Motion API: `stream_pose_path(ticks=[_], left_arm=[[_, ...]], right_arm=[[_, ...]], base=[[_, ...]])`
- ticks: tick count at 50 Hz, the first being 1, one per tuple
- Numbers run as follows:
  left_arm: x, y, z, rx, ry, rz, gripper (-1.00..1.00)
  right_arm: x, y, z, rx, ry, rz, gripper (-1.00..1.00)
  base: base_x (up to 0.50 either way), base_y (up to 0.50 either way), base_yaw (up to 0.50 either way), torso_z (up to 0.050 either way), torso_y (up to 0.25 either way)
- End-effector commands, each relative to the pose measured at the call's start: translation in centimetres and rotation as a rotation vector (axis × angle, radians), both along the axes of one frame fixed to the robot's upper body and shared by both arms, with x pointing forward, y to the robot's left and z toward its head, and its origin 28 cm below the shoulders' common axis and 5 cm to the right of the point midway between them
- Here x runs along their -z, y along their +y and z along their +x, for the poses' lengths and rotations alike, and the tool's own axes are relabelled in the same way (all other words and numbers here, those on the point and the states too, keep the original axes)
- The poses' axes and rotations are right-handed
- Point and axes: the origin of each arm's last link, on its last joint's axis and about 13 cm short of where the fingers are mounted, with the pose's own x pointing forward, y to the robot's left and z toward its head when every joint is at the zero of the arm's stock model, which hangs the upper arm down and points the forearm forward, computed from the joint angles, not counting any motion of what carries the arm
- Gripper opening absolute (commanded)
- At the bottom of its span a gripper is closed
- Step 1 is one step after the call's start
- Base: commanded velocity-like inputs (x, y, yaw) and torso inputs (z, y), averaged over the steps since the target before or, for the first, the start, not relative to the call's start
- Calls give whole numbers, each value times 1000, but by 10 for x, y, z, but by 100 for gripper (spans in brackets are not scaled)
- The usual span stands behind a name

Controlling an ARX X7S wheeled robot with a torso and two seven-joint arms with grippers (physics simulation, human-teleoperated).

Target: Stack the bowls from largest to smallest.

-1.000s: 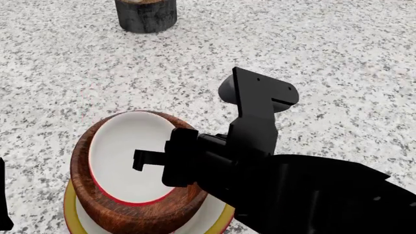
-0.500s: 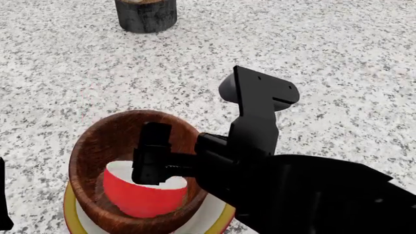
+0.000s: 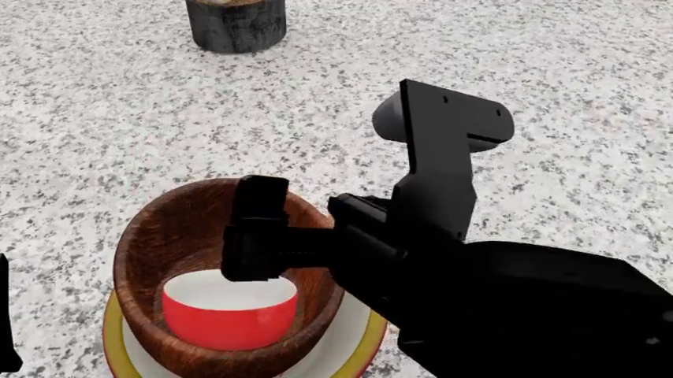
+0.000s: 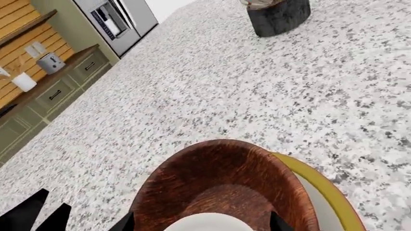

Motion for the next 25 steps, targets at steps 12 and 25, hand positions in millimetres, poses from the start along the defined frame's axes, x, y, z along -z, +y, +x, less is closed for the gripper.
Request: stream_pose_path(ticks=[12,25], left_arm=[[-4,0,-2,-6,-5,2,100],[-4,-2,-1,-2,-5,10,100]], right_arm=[[3,-28,-32,126,-203,-71,100],[8,-52,-46,224,-233,-52,100]], base=[[0,0,0,0,0],[0,0,0,0,0]])
